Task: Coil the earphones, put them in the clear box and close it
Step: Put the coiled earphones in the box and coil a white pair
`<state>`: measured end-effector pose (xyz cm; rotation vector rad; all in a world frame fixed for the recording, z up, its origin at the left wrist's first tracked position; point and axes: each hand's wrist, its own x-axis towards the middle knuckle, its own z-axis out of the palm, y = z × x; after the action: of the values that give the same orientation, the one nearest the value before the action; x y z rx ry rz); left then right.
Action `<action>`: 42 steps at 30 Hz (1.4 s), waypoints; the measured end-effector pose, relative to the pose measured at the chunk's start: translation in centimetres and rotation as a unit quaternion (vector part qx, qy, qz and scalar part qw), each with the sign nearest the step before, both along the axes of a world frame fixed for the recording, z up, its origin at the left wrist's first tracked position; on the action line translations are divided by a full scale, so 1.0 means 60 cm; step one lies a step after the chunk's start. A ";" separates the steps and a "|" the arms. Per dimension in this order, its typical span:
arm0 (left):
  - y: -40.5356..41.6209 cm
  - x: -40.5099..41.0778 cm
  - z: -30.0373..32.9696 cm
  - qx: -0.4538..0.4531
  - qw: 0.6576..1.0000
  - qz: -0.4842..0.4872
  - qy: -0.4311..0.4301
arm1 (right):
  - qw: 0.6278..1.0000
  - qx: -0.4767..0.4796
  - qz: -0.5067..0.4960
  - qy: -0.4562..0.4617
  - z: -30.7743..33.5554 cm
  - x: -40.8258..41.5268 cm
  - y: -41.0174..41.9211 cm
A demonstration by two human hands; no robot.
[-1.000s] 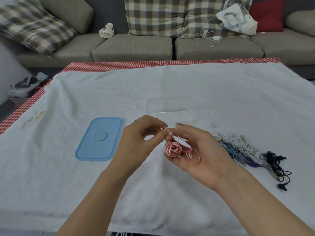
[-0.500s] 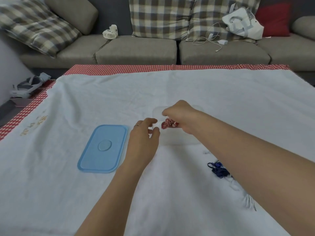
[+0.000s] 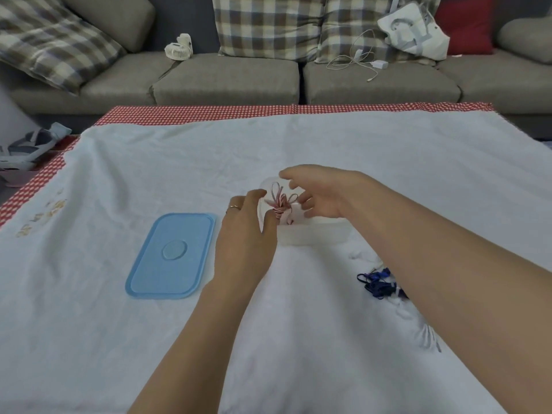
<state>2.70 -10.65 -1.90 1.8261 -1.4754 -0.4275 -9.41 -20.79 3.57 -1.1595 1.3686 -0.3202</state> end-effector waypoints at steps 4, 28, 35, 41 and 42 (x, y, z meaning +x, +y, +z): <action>0.009 -0.027 0.016 -0.072 0.995 0.013 -0.075 | 0.969 -0.212 -0.114 0.049 0.010 -0.051 0.004; 0.053 -0.100 -0.014 0.118 0.961 -0.236 -0.085 | 0.843 -0.382 -0.018 0.378 -0.085 -0.244 0.163; 0.070 -0.098 0.012 0.079 0.968 -0.220 0.091 | 0.902 -0.368 -0.145 0.174 -0.011 -0.231 0.190; 0.083 -0.089 0.020 0.123 0.948 -0.242 0.167 | 0.968 -0.165 -0.131 -0.137 0.011 -0.191 0.217; 0.084 -0.085 0.022 0.127 0.947 -0.241 0.168 | 0.968 -0.148 -0.124 -0.161 0.009 -0.188 0.218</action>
<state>-2.42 -5.59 -0.60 1.4613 -1.6675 -1.1568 -20.68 -7.70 4.12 -1.1179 1.2010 -0.8790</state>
